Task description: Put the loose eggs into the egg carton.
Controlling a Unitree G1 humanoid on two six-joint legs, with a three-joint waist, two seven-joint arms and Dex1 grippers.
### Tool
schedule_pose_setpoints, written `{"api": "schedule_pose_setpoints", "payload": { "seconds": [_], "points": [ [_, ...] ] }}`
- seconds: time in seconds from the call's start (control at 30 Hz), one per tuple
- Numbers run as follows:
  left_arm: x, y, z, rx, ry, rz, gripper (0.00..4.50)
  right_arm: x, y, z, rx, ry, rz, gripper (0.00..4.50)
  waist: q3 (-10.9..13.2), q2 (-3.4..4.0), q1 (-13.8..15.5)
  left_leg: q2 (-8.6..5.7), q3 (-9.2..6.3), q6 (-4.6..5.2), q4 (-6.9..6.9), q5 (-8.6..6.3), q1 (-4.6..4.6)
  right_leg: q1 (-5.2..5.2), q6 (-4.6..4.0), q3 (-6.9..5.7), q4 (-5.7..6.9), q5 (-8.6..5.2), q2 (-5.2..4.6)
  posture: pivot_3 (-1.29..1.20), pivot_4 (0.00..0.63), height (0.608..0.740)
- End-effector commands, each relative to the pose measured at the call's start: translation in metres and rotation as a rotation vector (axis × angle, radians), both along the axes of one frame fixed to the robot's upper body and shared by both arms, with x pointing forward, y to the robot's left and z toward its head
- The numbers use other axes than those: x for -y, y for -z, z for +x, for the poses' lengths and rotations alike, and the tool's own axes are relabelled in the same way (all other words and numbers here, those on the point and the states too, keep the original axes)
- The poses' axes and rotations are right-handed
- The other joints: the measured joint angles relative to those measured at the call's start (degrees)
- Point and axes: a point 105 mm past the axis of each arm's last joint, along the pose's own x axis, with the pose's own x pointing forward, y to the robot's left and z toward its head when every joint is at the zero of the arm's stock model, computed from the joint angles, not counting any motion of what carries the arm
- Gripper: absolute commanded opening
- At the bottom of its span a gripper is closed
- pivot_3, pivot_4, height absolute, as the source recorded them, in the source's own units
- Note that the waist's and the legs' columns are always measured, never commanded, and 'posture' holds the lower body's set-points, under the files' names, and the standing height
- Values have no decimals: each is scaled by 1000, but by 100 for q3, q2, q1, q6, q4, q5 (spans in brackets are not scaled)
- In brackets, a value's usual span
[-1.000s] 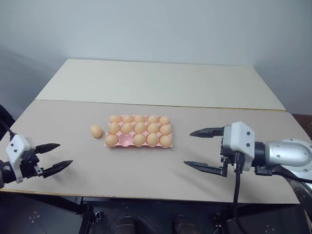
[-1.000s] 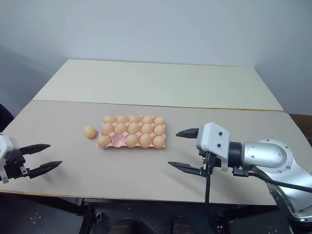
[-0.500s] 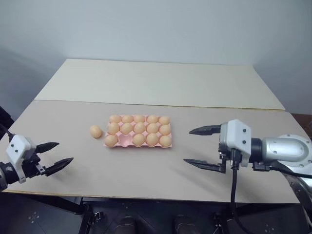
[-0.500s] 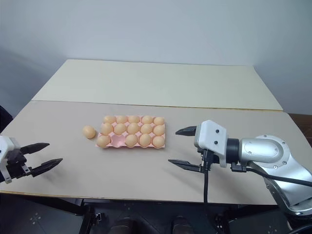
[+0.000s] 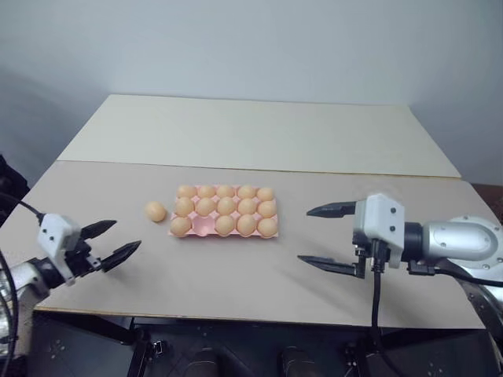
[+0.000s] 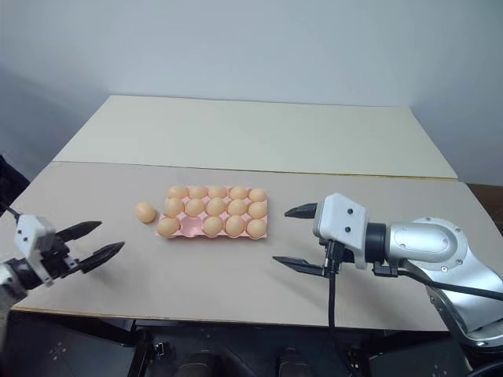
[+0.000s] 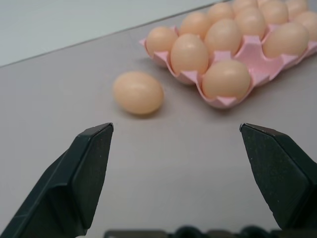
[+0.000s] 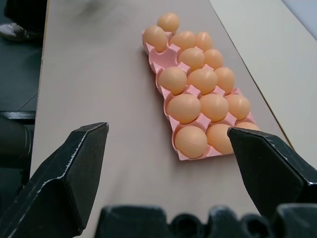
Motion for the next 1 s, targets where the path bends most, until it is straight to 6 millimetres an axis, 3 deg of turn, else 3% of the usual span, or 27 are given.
{"api": "schedule_pose_setpoints", "payload": {
  "seconds": [0.03, 0.6, 1.0],
  "points": [
    [2, -12, 11, 62, -15, 30, 4454, 0, -5, -2, 35, 11, -4, 4500, 0, 0, -1, -1, 0, 0, 0, 0, -1, -1, 0, 0, 0, 0, -1, 0, 150, 740],
    [11, 0, 78, 126, -104, 39, 4454, 7, -5, -5, 53, 98, -10, 4500, -1, -1, 3, -5, -1, 0, 2, 0, 0, 3, 1, 0, 2, 1, -1, 0, 150, 740],
    [18, 18, 98, 70, -107, 6, 4454, 12, -9, -5, 70, 142, -17, 4500, -2, -2, -10, -7, -2, 0, 3, 0, -1, 2, 2, 0, 2, 1, -1, 0, 150, 740]
  ]
}}
